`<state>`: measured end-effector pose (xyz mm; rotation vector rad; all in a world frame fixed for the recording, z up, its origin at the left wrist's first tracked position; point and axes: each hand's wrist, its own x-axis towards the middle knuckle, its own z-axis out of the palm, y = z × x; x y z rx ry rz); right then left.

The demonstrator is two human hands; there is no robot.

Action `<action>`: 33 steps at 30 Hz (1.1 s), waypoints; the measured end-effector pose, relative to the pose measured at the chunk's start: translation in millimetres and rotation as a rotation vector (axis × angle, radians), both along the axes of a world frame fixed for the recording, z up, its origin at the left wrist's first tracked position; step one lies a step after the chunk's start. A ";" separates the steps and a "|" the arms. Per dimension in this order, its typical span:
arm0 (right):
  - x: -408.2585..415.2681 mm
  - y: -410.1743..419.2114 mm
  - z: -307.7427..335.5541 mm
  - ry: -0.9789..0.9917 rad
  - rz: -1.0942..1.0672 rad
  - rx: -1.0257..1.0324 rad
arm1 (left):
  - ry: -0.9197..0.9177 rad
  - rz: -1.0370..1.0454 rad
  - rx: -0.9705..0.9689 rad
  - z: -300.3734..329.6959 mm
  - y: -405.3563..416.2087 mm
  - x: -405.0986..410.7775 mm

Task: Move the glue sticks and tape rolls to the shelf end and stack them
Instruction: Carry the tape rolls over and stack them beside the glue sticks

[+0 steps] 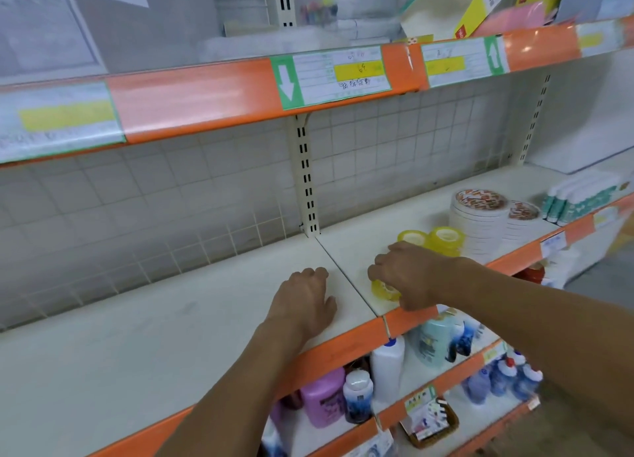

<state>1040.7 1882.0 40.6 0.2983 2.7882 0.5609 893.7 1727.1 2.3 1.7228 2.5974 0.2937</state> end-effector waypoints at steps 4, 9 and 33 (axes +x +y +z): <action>-2.1 2.7 -3.4 -0.002 0.005 0.000 | -0.017 -0.002 0.000 1.1 1.3 2.5; -4.2 5.2 -3.7 0.014 0.002 -0.030 | -0.014 0.007 -0.006 -0.2 0.3 1.9; -8.9 -1.0 -1.7 -0.021 -0.094 -0.134 | -0.017 0.046 -0.049 4.8 -5.5 -0.8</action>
